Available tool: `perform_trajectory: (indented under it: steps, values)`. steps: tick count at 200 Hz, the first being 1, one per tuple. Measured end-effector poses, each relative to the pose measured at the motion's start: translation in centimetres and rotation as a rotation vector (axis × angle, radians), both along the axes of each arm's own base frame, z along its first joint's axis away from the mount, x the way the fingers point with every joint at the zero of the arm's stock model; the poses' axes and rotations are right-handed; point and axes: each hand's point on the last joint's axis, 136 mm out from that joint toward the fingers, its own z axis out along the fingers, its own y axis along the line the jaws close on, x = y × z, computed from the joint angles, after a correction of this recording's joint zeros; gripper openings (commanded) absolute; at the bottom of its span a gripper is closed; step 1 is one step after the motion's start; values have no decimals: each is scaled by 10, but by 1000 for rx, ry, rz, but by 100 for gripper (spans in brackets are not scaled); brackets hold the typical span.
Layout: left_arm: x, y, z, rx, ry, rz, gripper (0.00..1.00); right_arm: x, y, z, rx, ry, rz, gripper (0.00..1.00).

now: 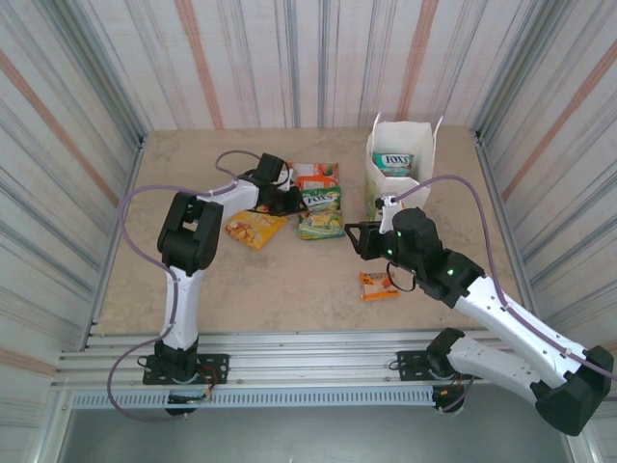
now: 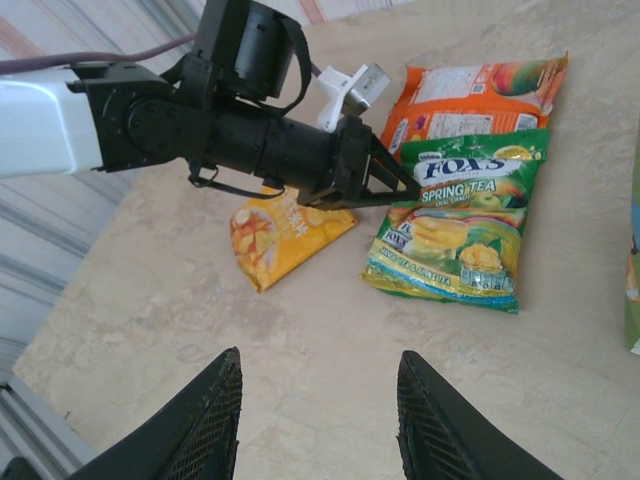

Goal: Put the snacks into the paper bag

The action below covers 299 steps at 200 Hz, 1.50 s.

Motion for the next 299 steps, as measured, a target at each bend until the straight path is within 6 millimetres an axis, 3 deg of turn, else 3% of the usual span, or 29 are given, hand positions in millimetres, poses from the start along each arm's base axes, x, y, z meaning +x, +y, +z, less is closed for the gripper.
perform_trajectory:
  steps: [35,68,94,132,156,245,299]
  values:
    - [-2,-2,6,7,-21,-22,4,-2,-7,4,7,-20,-18,44]
    - [-14,-1,27,12,-68,-59,0,-3,-11,9,21,-36,-26,46]
    - [-31,-4,60,10,-158,-128,0,2,-18,10,36,-30,-37,46]
    - [-63,-25,126,14,-392,-315,0,7,-26,11,33,-33,-20,48]
    - [-85,-31,154,30,-521,-427,0,7,-27,10,-3,-58,28,50]
    - [-159,-24,215,123,-884,-785,0,7,-4,15,-248,-195,336,65]
    - [-185,-26,227,117,-952,-888,0,20,22,14,-261,-196,485,66]
